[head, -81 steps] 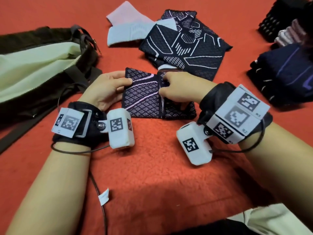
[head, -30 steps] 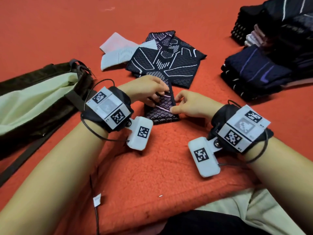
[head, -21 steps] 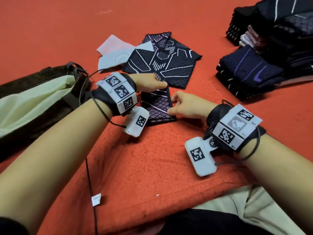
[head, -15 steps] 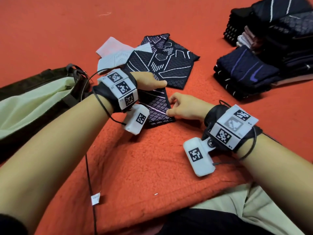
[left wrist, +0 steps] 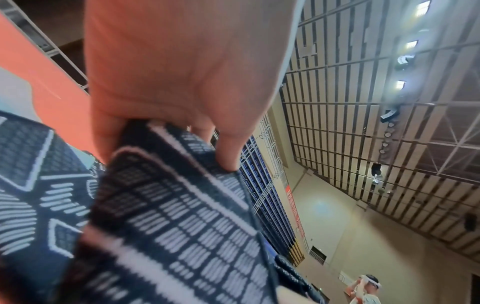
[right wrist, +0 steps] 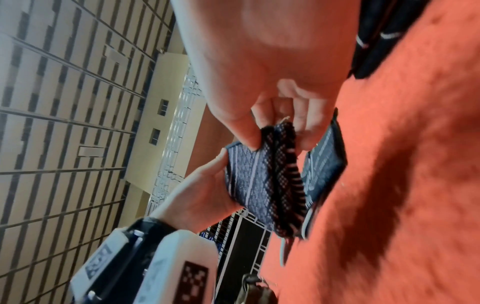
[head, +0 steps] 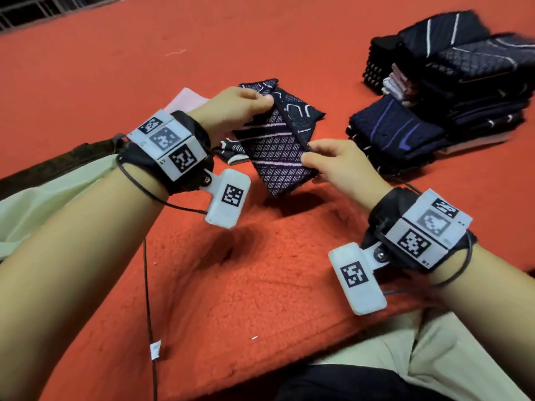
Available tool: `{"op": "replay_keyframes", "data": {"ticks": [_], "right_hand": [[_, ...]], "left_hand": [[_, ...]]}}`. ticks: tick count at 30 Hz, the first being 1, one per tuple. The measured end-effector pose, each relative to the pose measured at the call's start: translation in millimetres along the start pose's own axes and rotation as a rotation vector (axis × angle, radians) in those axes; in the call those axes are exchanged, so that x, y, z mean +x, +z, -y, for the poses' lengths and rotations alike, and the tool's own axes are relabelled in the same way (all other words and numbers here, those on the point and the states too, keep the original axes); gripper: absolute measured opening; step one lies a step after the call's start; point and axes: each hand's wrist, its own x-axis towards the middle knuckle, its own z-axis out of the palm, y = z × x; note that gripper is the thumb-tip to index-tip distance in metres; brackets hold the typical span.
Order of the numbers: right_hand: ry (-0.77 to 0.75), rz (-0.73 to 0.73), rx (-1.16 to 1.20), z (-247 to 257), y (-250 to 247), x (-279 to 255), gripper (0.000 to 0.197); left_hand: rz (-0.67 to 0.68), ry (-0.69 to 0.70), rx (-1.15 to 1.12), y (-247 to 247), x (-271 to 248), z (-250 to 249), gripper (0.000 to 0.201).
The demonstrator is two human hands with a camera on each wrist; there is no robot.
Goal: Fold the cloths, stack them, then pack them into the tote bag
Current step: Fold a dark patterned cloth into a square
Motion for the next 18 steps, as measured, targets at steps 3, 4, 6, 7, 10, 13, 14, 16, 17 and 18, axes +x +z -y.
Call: {"op": "replay_keyframes", "data": {"ticks": [3, 4, 6, 7, 10, 13, 14, 16, 17, 18], "right_hand": [[-0.075, -0.104, -0.044, 5, -30, 3, 0.014], [-0.086, -0.138, -0.056, 7, -41, 4, 0.014], [-0.086, -0.203, -0.049, 6, -64, 6, 0.014], [-0.081, -0.245, -0.039, 4, -75, 7, 0.014], [-0.051, -0.375, -0.053, -1, -105, 9, 0.017], [-0.031, -0.438, -0.104, -7, -131, 11, 0.011], [-0.017, -0.458, -0.131, -8, -138, 11, 0.009], [0.017, -0.500, -0.165, -13, -149, 12, 0.014], [0.029, -0.515, -0.169, -16, -152, 12, 0.014], [0.033, -0.521, -0.171, -20, -154, 12, 0.014]], "left_hand": [[-0.023, 0.073, -0.187, 21, 6, -16, 0.017], [-0.028, 0.086, -0.247, 29, 9, -22, 0.016], [-0.033, 0.092, -0.326, 44, 15, -33, 0.017], [-0.032, 0.086, -0.336, 52, 19, -39, 0.018], [-0.032, 0.059, -0.312, 77, 34, -52, 0.019], [-0.028, 0.030, -0.343, 104, 50, -61, 0.019], [-0.022, 0.016, -0.359, 112, 54, -62, 0.018], [-0.012, -0.007, -0.360, 125, 62, -63, 0.017], [-0.011, -0.010, -0.348, 131, 66, -62, 0.018], [-0.016, -0.006, -0.327, 136, 70, -60, 0.018]]}}
